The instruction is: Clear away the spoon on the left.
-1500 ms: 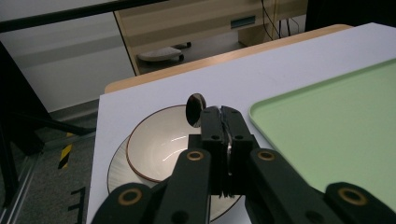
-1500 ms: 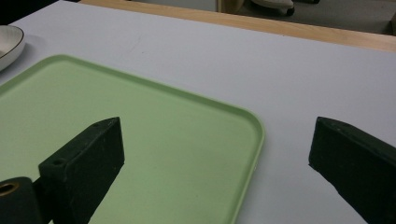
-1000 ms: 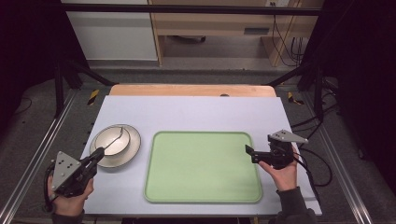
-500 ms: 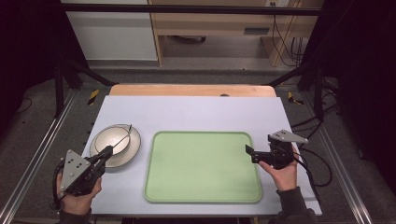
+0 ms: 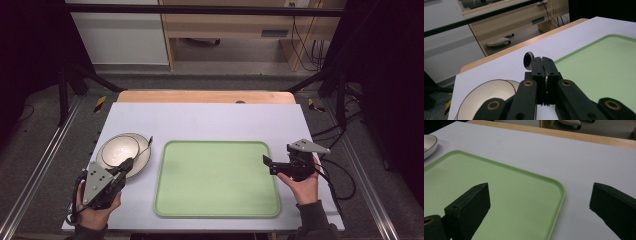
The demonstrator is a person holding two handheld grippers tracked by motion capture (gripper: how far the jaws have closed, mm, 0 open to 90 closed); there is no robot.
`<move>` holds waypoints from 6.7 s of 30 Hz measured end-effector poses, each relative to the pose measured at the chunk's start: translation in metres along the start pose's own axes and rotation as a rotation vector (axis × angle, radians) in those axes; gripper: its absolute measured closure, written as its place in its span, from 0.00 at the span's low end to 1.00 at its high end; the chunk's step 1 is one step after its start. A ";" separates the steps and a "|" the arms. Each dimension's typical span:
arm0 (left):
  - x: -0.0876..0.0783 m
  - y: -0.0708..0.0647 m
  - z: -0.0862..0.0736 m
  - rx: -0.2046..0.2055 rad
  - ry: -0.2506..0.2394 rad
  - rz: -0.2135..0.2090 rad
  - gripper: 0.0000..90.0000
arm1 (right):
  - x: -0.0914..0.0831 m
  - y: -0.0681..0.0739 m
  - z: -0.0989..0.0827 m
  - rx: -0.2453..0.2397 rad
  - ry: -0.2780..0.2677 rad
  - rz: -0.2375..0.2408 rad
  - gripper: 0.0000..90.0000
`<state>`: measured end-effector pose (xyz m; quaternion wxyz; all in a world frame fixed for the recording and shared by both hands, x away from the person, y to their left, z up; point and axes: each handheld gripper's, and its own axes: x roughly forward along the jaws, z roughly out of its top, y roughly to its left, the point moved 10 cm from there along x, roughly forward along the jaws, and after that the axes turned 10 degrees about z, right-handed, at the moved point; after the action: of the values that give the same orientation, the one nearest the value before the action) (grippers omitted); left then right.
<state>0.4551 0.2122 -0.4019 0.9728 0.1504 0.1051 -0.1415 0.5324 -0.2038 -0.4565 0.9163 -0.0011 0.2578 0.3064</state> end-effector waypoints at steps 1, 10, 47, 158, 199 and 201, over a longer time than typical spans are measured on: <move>0.000 0.000 0.000 0.000 0.000 0.000 0.99 | 0.000 0.000 0.000 0.002 -0.001 0.000 0.04; 0.012 -0.016 -0.009 0.033 0.038 -0.030 0.99 | 0.000 0.001 0.000 0.004 0.001 0.002 0.04; 0.047 -0.063 -0.043 0.148 0.141 -0.110 0.99 | 0.002 0.000 -0.002 -0.002 0.011 0.002 0.04; 0.051 -0.113 -0.088 0.487 0.288 -0.275 0.66 | 0.007 0.003 -0.008 -0.008 0.057 0.015 0.04; 0.051 -0.115 -0.092 0.404 0.358 -0.332 0.34 | 0.006 0.002 -0.008 -0.005 0.059 0.009 0.03; 0.051 -0.115 -0.092 0.404 0.359 -0.338 0.32 | 0.006 0.001 -0.008 -0.007 0.059 0.008 0.03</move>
<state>0.4526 0.1241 -0.5304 0.8519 0.3434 0.2684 -0.2904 0.5318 -0.2007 -0.4657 0.9070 -0.0123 0.2839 0.3107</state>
